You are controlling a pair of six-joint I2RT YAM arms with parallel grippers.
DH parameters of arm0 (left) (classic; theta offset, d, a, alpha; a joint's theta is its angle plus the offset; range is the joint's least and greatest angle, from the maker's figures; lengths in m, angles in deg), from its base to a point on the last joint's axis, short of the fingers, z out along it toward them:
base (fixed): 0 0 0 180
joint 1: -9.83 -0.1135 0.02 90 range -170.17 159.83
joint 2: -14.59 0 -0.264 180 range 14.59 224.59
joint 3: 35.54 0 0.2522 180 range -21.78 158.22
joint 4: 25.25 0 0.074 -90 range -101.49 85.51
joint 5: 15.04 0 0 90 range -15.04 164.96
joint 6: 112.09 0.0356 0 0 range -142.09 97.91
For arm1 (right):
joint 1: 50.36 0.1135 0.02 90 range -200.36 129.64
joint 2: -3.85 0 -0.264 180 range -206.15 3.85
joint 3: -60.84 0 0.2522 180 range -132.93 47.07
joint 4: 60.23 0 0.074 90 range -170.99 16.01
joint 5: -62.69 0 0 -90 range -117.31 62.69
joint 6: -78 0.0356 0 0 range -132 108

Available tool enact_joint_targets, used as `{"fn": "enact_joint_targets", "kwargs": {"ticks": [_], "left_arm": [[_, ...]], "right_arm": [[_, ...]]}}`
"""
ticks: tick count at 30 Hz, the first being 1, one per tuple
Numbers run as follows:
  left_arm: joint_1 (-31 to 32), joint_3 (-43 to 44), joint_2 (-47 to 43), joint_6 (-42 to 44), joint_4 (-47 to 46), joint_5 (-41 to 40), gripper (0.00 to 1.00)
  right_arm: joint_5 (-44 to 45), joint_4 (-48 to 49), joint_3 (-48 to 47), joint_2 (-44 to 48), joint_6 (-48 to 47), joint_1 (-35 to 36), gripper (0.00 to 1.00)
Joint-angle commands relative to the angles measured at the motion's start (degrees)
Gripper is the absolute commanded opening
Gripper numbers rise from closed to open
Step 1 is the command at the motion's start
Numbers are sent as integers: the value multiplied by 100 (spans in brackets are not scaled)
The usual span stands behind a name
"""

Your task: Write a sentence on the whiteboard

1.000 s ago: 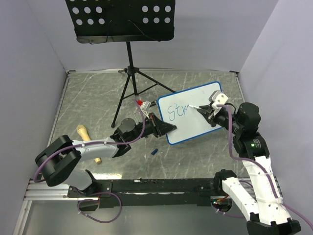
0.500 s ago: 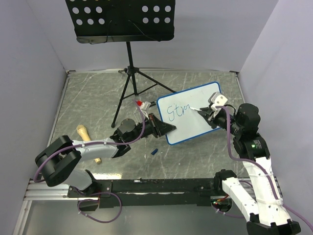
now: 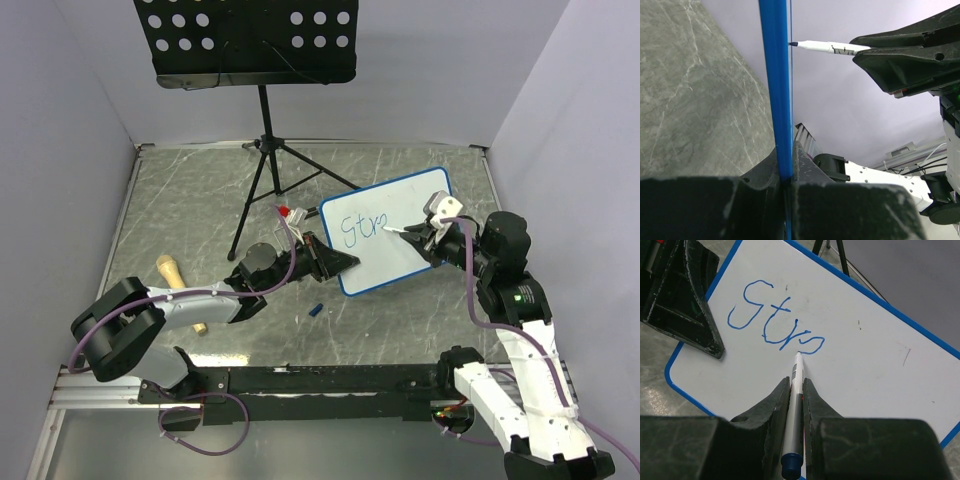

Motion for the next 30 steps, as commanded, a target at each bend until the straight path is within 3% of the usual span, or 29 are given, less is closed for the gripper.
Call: {"fn": "enact_joint_targets", "kwargs": {"ticks": [1, 6, 30], "left_arm": [[6, 180, -252, -2, -1065, 110, 1], [6, 180, -226, -11, -1091, 119, 1], [-3, 48, -419, 50, -977, 48, 1]], "right_arm": [[-91, 260, -69, -93, 138, -27, 0], [261, 630, -87, -137, 402, -27, 0], [-47, 762, -342, 47, 736, -352, 0]]}}
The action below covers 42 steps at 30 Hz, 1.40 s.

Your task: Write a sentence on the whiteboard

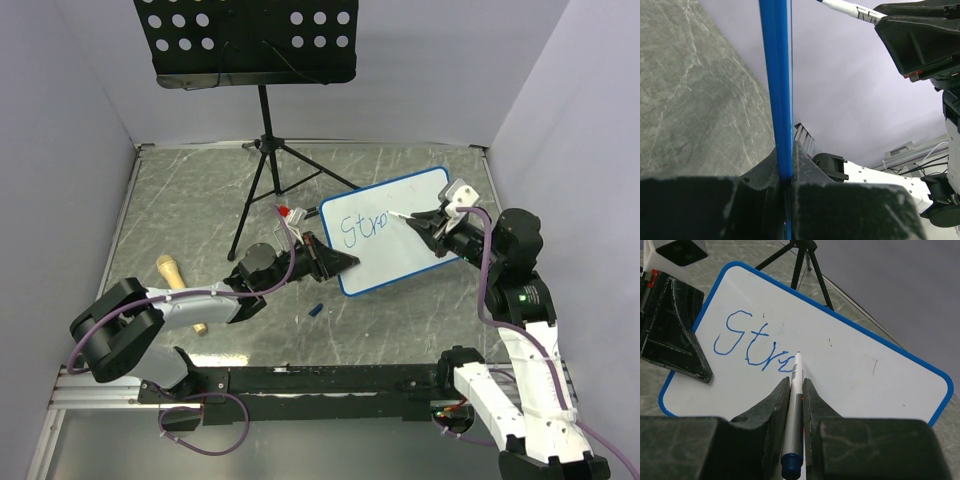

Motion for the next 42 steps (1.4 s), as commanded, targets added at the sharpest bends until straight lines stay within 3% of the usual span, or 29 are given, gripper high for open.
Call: {"fn": "enact_joint_targets", "kwargs": {"ticks": [1, 42], "left_arm": [[0, 53, -406, 68, -960, 59, 1], [-27, -53, -380, -11, -1109, 33, 1]], "right_arm": [[-55, 259, -112, 43, 128, -106, 0], [-187, 277, -15, -45, 199, -369, 0]]}}
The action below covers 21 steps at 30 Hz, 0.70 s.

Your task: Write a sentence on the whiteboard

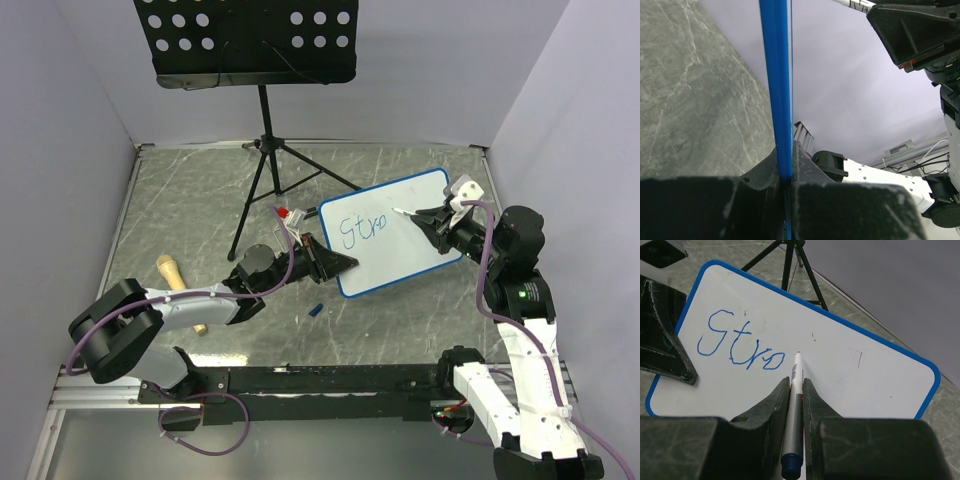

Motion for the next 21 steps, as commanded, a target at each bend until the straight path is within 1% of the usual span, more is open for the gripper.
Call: {"fn": "enact_joint_targets", "kwargs": {"ticks": [1, 21], "left_arm": [[-25, 43, -323, 0, -1059, 13, 1], [-33, 87, -332, 0, -997, 5, 1]], "right_arm": [[-121, 214, -20, -6, 55, -66, 0], [-174, 222, -29, -23, 64, -101, 0]]}}
